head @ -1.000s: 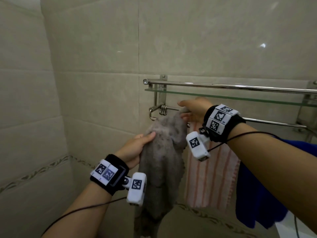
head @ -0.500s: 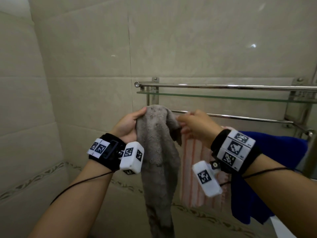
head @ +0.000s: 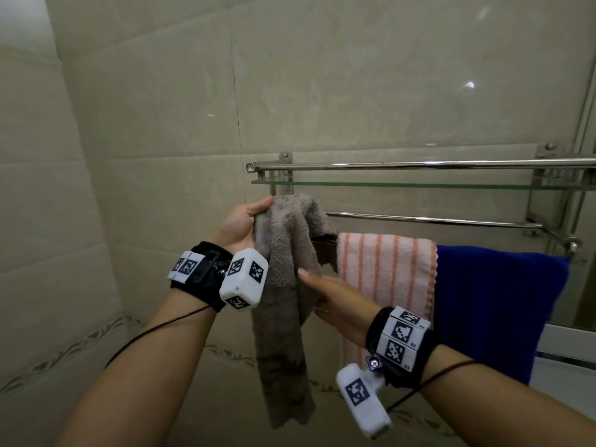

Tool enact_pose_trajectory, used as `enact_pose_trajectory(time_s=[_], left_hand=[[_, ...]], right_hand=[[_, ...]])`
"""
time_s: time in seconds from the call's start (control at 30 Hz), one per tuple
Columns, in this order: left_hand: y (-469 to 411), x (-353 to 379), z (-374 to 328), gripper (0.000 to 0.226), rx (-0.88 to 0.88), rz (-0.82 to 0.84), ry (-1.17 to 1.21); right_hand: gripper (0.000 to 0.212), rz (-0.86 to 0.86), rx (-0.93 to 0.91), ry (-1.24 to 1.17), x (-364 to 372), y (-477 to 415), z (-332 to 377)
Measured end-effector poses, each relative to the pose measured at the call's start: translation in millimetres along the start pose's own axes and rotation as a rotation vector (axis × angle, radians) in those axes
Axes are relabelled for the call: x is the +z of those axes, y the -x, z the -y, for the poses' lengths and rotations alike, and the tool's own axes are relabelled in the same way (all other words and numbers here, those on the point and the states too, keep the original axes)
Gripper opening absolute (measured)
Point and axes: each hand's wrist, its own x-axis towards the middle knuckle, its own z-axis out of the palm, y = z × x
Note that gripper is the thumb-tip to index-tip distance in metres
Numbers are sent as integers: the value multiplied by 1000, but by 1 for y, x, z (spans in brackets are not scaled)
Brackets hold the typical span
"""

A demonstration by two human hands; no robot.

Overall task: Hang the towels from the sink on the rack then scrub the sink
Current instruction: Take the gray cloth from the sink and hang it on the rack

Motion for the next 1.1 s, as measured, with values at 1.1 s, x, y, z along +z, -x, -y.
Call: enact_pose_trajectory(time_s=[1.1], left_hand=[[-6,-54,69,61,-75,-61,-313]], right_hand=[[40,-92,-145,-617,4,-31,89]])
